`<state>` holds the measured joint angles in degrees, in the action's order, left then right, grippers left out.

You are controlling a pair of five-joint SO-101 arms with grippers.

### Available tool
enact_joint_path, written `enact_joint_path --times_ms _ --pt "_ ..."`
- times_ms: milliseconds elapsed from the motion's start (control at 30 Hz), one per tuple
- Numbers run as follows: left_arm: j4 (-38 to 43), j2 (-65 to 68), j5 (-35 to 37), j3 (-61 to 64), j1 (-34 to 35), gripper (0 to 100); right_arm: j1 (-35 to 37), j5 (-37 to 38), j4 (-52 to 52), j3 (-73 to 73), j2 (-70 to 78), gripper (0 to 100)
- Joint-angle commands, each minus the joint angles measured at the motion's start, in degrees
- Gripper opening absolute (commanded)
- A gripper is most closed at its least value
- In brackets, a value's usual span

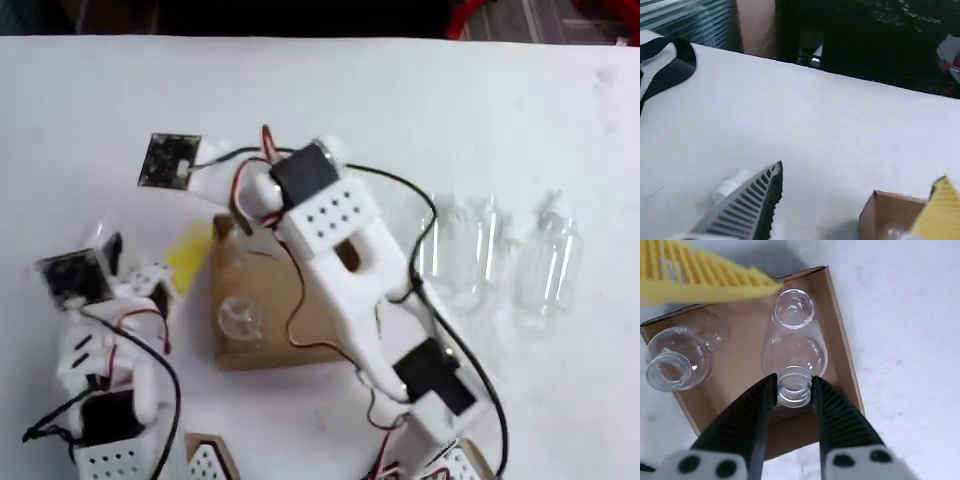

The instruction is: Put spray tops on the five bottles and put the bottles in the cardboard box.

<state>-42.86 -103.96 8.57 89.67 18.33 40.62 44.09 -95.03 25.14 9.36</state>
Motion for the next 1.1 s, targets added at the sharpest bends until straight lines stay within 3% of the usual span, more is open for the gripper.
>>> enact_joint_path --times_ms 0,433,967,1067 --pt "0.3 -0.5 4.7 -3.0 5.7 41 0.5 -0.7 1.0 2.4 1.6 1.7" --pt "0.3 -0.5 4.8 -2.8 5.6 41 1.8 -0.8 0.7 15.1 13.7 1.8" --pt "0.0 -0.5 4.9 -2.7 4.8 41 4.0 -0.8 2.3 18.6 14.9 2.1" --pt "-0.1 -0.5 4.8 -2.7 4.4 41 4.1 -0.8 2.3 18.6 14.9 8.2"
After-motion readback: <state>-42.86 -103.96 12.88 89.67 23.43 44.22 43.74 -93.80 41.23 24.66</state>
